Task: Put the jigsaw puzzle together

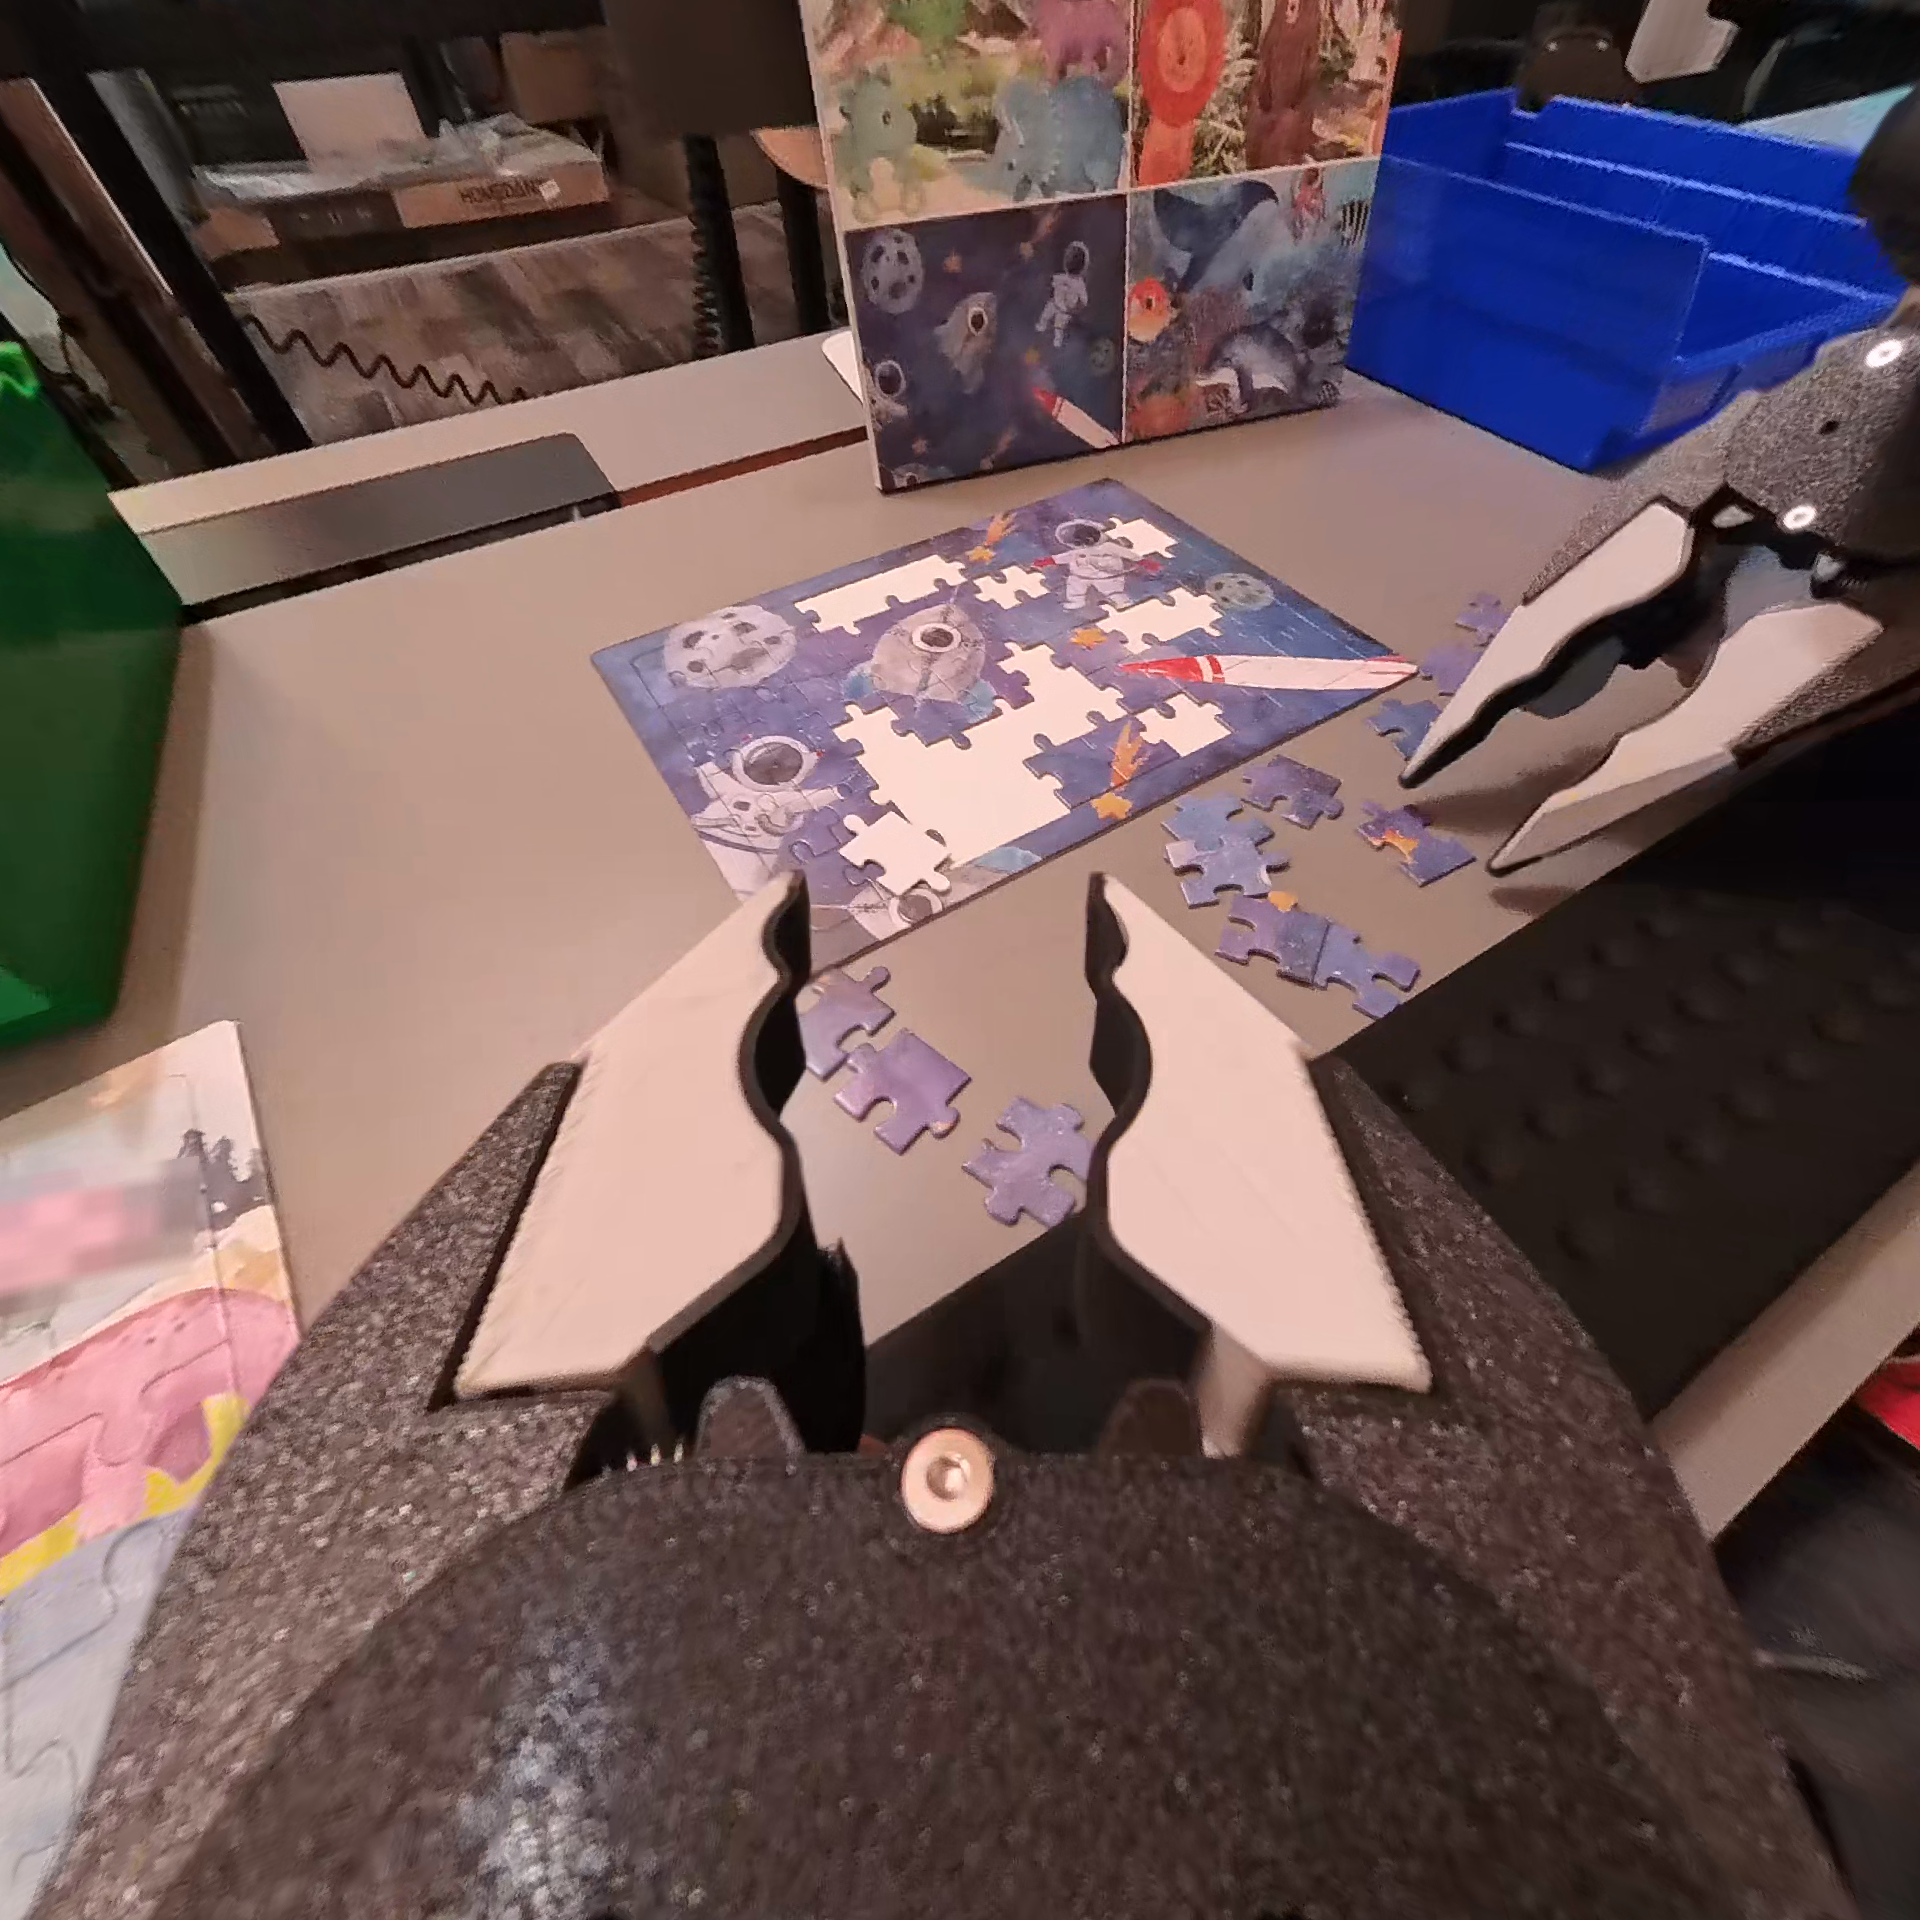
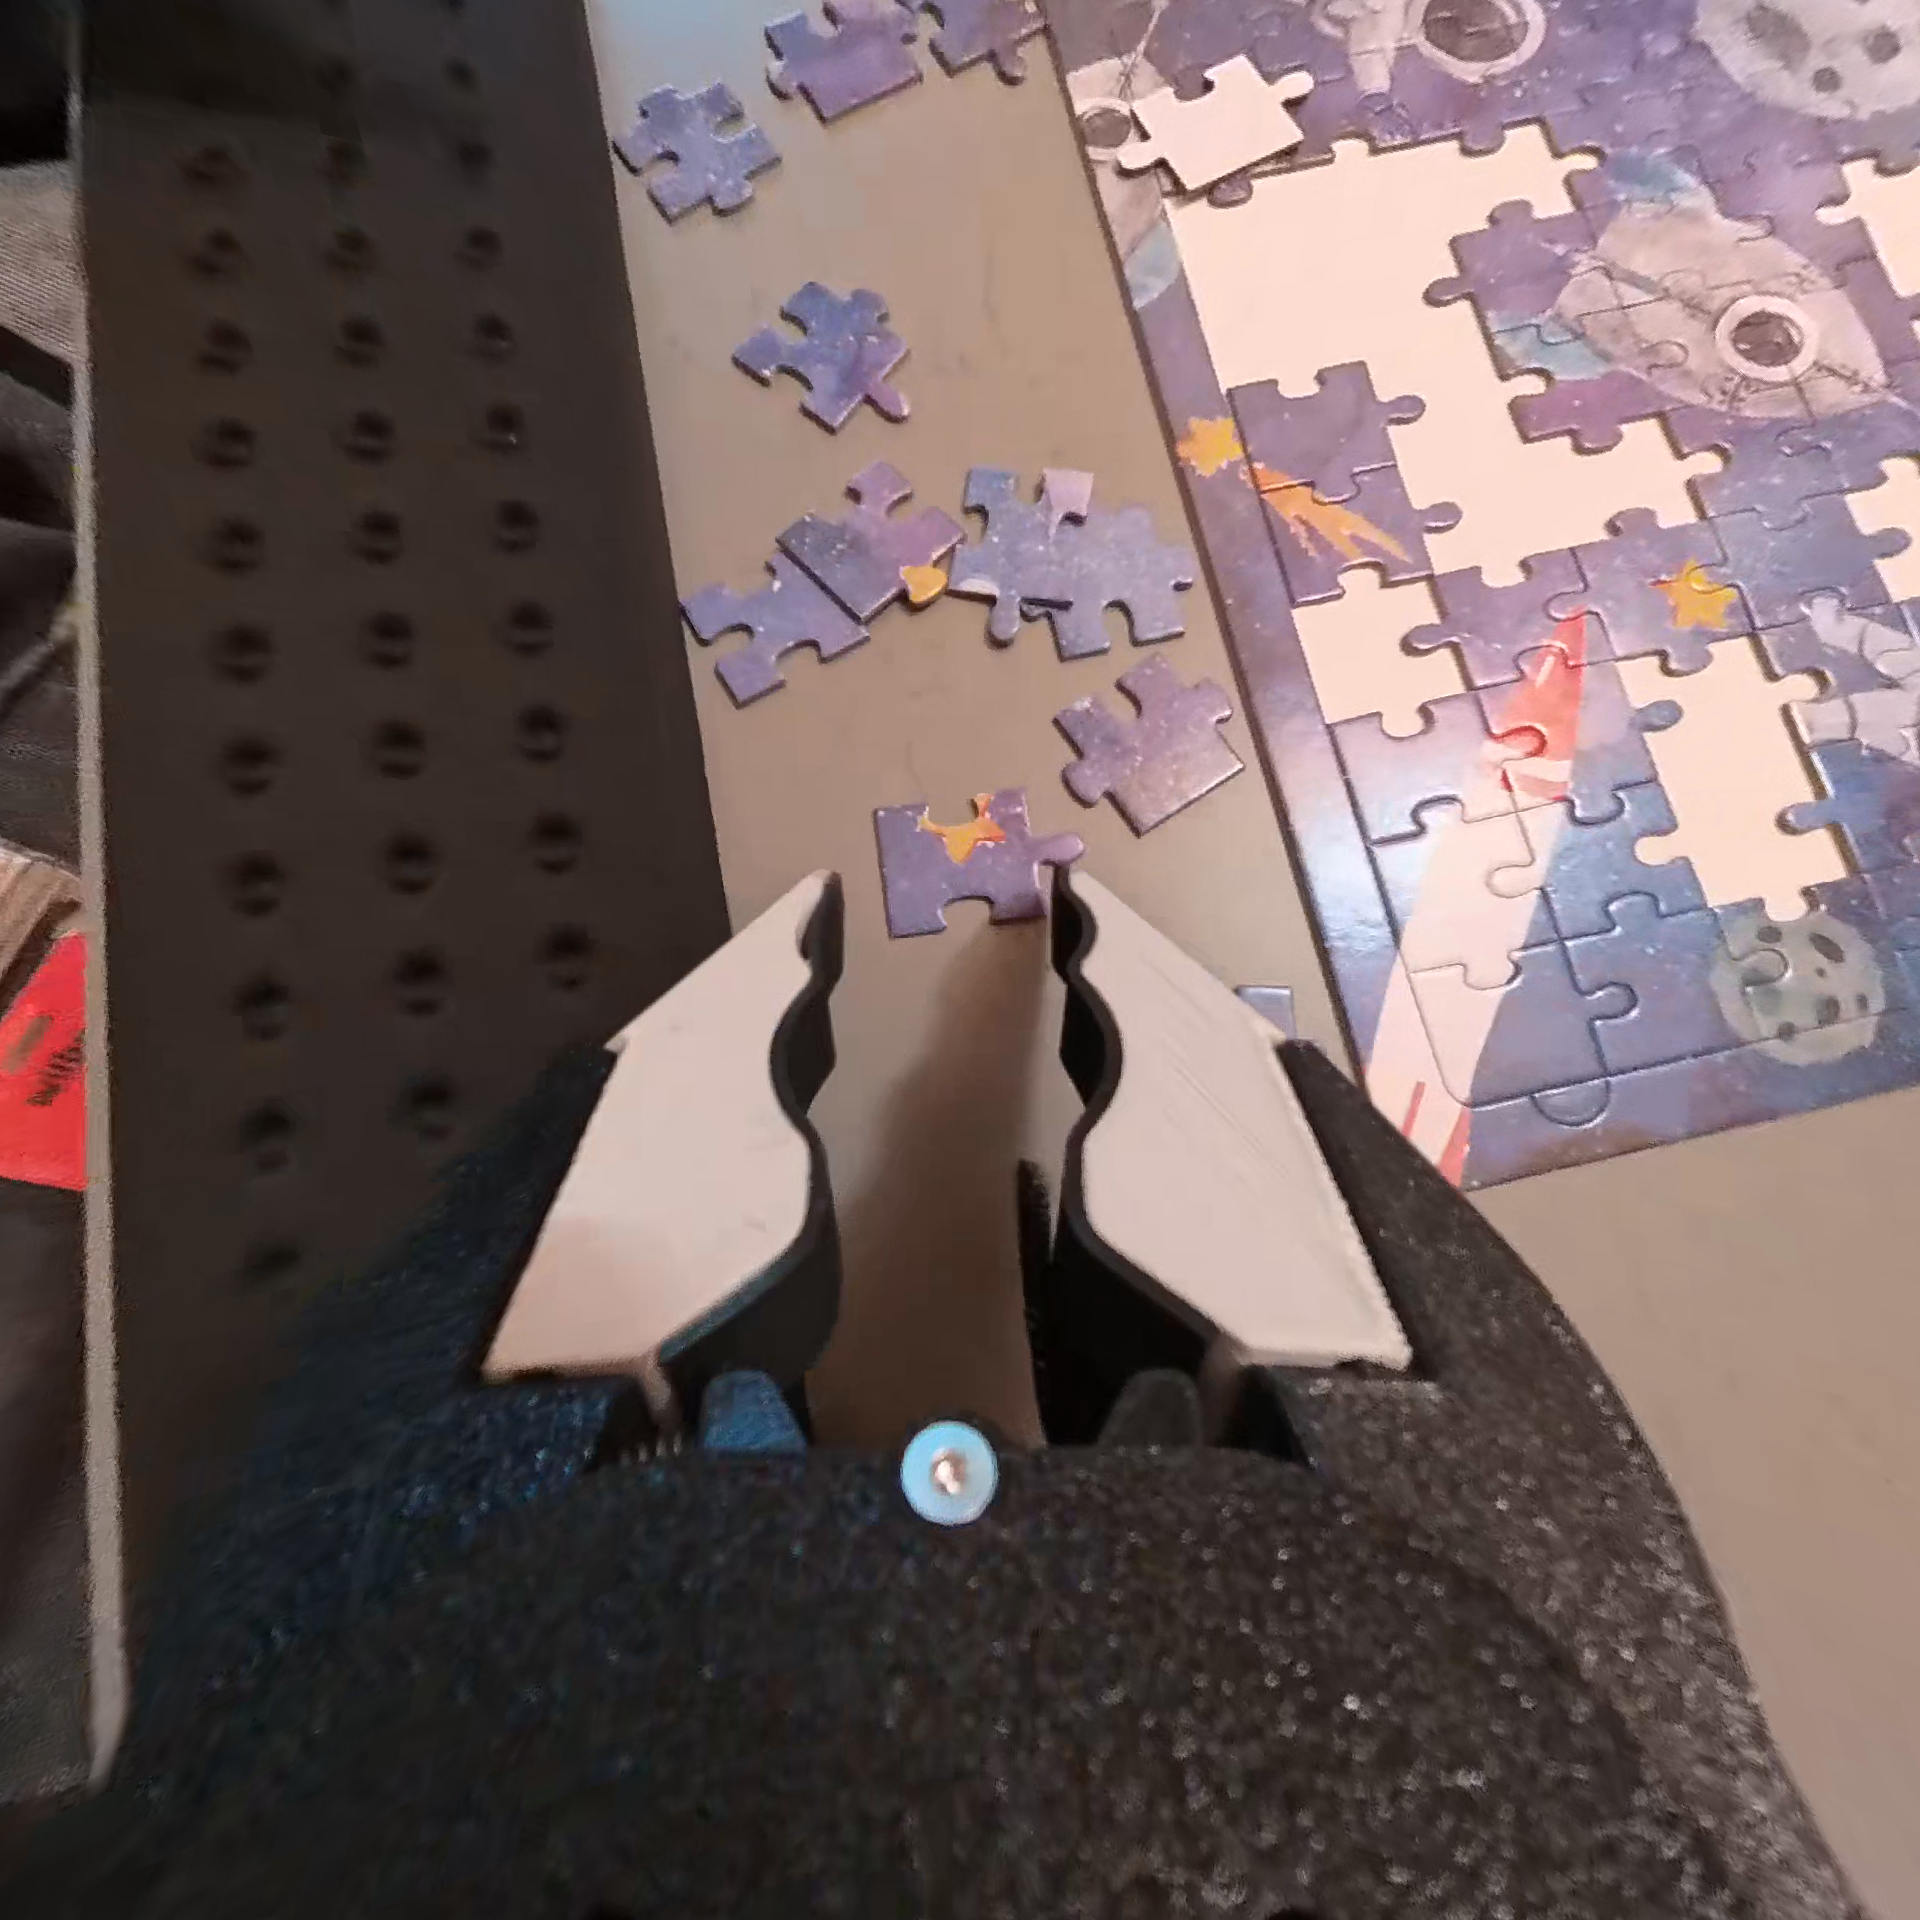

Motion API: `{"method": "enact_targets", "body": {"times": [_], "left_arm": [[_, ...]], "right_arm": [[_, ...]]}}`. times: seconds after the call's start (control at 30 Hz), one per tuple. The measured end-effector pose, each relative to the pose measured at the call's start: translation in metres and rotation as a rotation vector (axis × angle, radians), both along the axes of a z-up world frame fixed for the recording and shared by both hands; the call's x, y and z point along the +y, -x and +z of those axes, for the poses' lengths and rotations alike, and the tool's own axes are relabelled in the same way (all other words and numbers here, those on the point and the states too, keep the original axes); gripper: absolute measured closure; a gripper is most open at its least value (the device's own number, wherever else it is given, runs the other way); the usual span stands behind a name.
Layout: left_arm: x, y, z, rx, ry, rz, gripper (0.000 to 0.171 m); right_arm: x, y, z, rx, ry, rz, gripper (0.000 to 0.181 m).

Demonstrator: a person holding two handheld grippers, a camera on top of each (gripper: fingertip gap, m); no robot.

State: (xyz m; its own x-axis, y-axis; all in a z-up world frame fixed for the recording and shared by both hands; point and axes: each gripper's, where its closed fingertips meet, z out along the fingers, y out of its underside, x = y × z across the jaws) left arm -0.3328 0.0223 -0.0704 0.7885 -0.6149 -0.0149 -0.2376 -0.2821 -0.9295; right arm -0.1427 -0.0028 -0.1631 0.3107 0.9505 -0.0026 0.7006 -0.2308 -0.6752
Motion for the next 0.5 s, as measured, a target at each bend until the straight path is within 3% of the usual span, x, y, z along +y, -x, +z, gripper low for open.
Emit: {"method": "enact_targets", "body": {"times": [0.13,0.4,0.5], "left_arm": [[-0.005,-0.001,-0.011,0.028,0.007,-0.003,0.118],[-0.020,0.008,-0.010,-0.040,0.046,0.002,0.118],[-0.028,0.005,-0.008,-0.068,0.062,-0.004,0.118]], "right_arm": [[0.001,0.002,0.000,-0.014,-0.024,0.021,0.140],[0.008,0.004,-0.008,0.018,0.016,0.028,0.138],[0.008,0.002,-0.008,0.007,0.013,0.015,0.151]]}}
